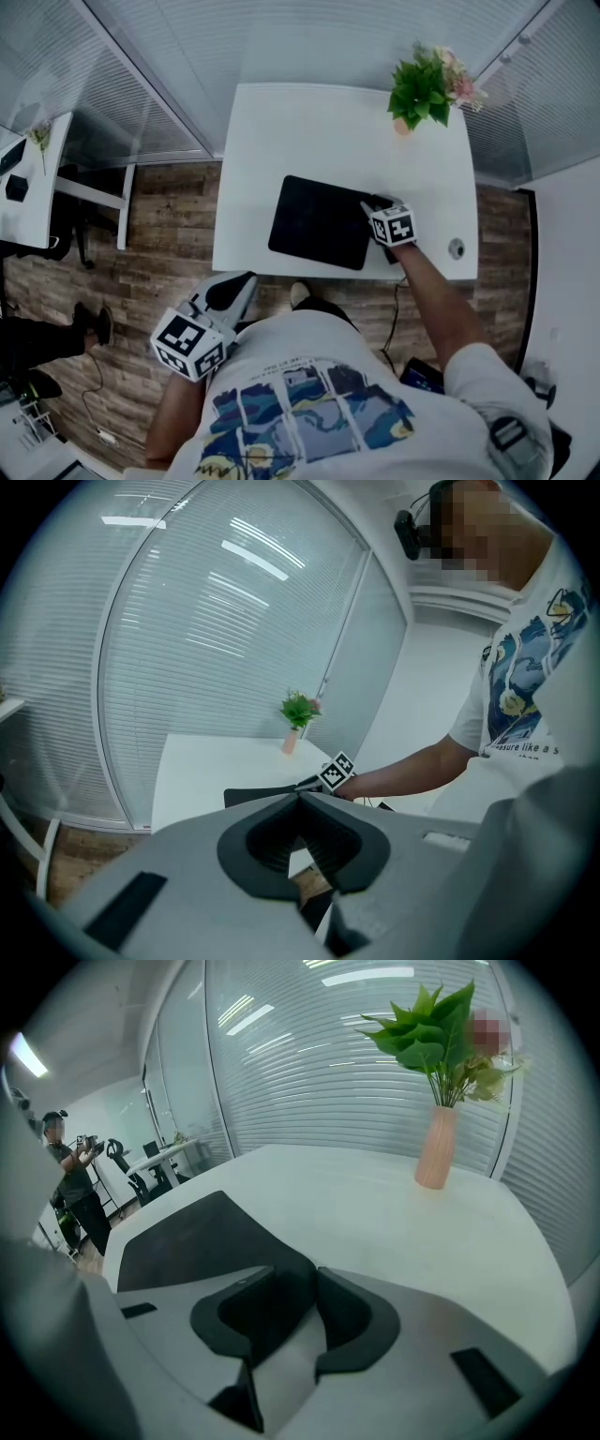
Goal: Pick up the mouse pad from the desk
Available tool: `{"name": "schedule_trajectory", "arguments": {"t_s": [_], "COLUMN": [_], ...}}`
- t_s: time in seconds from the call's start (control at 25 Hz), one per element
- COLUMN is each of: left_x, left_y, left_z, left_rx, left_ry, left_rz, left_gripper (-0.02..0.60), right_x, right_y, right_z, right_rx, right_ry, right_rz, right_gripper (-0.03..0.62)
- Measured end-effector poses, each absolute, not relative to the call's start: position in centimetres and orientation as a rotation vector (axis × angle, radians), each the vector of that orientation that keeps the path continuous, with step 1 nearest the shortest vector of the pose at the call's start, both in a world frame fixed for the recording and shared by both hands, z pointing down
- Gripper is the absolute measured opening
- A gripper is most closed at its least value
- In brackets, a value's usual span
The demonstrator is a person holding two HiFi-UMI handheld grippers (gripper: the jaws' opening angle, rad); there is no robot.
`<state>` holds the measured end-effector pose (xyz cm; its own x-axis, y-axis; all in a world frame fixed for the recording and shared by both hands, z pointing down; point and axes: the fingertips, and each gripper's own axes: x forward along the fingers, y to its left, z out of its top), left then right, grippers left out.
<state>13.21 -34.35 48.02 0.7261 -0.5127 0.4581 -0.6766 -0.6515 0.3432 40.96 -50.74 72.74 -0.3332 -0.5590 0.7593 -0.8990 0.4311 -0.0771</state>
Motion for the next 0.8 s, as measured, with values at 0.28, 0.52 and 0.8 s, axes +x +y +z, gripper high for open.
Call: {"name": "schedule_trajectory", "arguments": {"t_s": [0.28, 0.52, 0.8], "left_x": [12.3, 10.8, 8.8], "left_y": [-34.4, -33.4, -32.0], "left_z": [47.7, 47.3, 46.8], "left_rx": [2.443, 2.451, 2.476], "left_ry": [-0.910, -0.900, -0.876], "left_rz": [0.438, 0.418, 0.397], "left_gripper": [0.002, 0.002, 0.002], "right_x": [40.4, 39.6, 38.2], "right_y": [-50.4, -50.0, -49.3], "right_z": [72.6, 71.4, 68.6], "right_rx": [1.244, 1.273, 1.304], "right_ry": [-1.992, -1.973, -1.982], "right_rz": [0.644, 0.602, 0.517], "right_gripper": [0.069, 0.047, 0.037]}}
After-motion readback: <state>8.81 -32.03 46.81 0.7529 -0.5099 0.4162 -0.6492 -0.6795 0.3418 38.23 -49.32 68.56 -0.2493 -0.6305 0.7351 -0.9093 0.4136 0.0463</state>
